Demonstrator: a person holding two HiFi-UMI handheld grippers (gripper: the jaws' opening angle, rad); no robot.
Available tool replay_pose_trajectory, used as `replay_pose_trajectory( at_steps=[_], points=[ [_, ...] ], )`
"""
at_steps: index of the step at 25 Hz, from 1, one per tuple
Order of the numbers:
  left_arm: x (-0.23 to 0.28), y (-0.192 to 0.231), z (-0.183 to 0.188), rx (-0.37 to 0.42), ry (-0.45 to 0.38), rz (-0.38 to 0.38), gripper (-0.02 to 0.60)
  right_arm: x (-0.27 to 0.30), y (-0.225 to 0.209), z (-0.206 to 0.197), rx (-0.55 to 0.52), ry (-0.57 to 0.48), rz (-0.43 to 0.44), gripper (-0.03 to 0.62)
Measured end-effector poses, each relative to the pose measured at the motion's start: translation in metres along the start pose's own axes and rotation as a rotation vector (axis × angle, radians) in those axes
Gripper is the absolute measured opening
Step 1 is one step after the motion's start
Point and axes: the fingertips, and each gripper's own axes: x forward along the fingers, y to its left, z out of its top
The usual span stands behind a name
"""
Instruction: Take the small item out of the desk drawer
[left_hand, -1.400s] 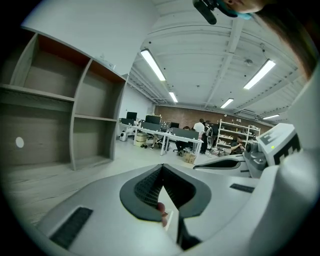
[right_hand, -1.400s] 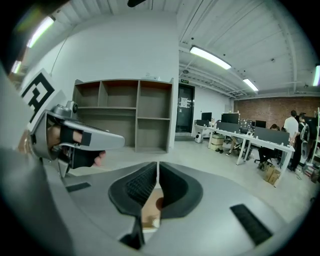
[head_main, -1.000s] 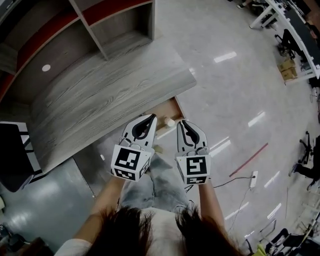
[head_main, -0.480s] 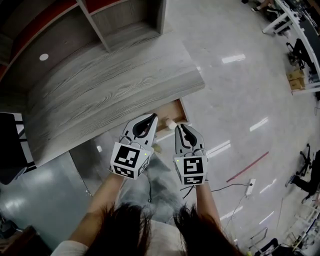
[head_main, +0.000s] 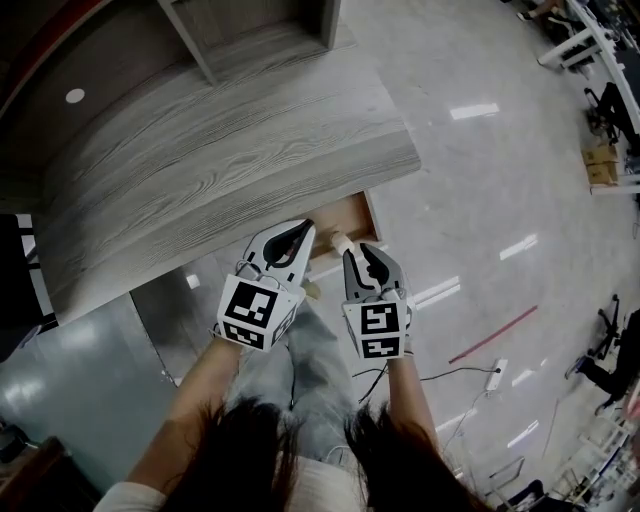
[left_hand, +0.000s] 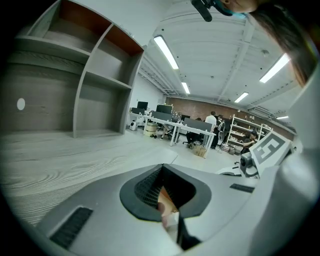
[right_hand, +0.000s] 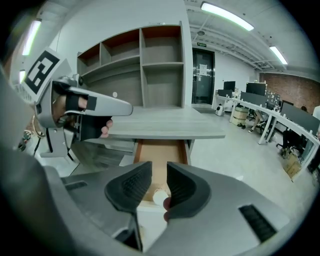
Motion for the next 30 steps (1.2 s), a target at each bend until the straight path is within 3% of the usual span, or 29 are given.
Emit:
replay_pose_trajectory(
  at_steps=[15, 30],
  points=[
    [0.025, 0.007, -0.033, -0.004, 0.029, -0.013, 0.012, 0.057, -0.002, -0.066, 0.034, 0.163, 0.049, 0.146],
    [0.043, 0.013, -0.054, -0.027, 0.055, -0.01, 0.012, 0.085, -0.006, -0.1, 0.025, 0.314, 0.056, 0.184]
  ],
)
